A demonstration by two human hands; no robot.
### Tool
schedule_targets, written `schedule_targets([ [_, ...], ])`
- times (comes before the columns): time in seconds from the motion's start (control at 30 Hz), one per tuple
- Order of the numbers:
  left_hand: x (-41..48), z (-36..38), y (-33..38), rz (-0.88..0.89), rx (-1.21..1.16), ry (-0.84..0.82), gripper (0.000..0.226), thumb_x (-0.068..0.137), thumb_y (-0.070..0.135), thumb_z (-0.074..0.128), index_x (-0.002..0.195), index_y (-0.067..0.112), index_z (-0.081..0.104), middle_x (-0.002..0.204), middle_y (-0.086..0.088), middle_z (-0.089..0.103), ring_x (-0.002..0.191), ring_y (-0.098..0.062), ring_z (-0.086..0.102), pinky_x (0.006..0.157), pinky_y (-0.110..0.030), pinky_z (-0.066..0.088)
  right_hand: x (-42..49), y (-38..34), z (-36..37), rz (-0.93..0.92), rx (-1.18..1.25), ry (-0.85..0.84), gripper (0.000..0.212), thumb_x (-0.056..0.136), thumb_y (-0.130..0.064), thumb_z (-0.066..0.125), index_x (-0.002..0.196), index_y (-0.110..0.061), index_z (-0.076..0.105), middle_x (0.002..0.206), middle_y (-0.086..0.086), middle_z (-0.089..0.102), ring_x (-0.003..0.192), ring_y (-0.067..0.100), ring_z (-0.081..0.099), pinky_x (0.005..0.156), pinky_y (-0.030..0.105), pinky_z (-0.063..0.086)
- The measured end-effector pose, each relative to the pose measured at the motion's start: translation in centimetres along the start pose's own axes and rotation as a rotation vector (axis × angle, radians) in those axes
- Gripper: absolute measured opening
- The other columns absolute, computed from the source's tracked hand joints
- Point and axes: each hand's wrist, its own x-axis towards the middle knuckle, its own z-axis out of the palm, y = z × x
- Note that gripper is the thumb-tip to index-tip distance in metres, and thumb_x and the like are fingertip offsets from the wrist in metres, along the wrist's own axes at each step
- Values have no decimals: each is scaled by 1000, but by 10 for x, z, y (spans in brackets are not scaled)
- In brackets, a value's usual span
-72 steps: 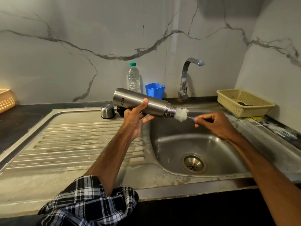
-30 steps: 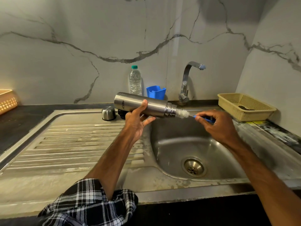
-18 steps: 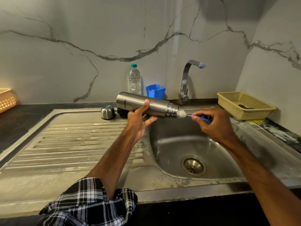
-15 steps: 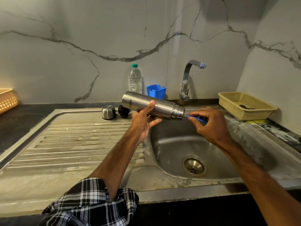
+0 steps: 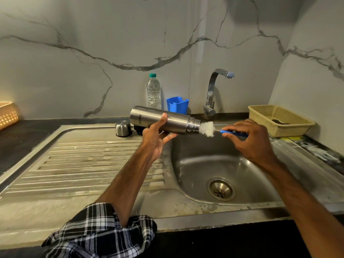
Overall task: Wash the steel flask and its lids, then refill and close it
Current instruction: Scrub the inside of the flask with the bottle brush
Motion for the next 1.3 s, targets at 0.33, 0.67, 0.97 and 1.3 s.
schedule_targets([
  [0.33, -2, 6, -2, -5, 6, 13, 67, 83, 16, 81, 138, 0, 47, 123, -22, 68, 109, -35, 70, 75, -48, 63, 1, 2, 1, 52, -14, 5, 27, 76, -16, 84, 102, -17, 78, 94, 2, 75, 86, 19, 63, 76, 44, 56],
  [0.67, -4, 10, -3, -24, 4, 22, 74, 81, 16, 82, 141, 1, 42, 126, -23, 66, 110, -37, 69, 73, -48, 63, 1, 3, 4, 92, -8, 73, 22, 74, -10, 85, 95, -11, 77, 92, 6, 72, 85, 21, 63, 74, 44, 58],
  [0.97, -7, 21, -6, -14, 4, -10, 68, 82, 15, 82, 137, -1, 46, 126, -24, 66, 110, -36, 69, 73, -48, 63, 3, -4, 5, 50, -66, 91, 24, 79, -14, 82, 102, -12, 76, 96, 6, 72, 90, 20, 61, 79, 33, 51],
  [1.3, -7, 18, -7, -72, 56, -83, 56, 89, 21, 75, 137, 7, 50, 127, -19, 67, 117, -35, 66, 88, -49, 61, 0, -30, 25, 104, 66, 24, 18, 87, -26, 75, 103, -18, 77, 90, -1, 75, 78, 11, 66, 71, 34, 57],
])
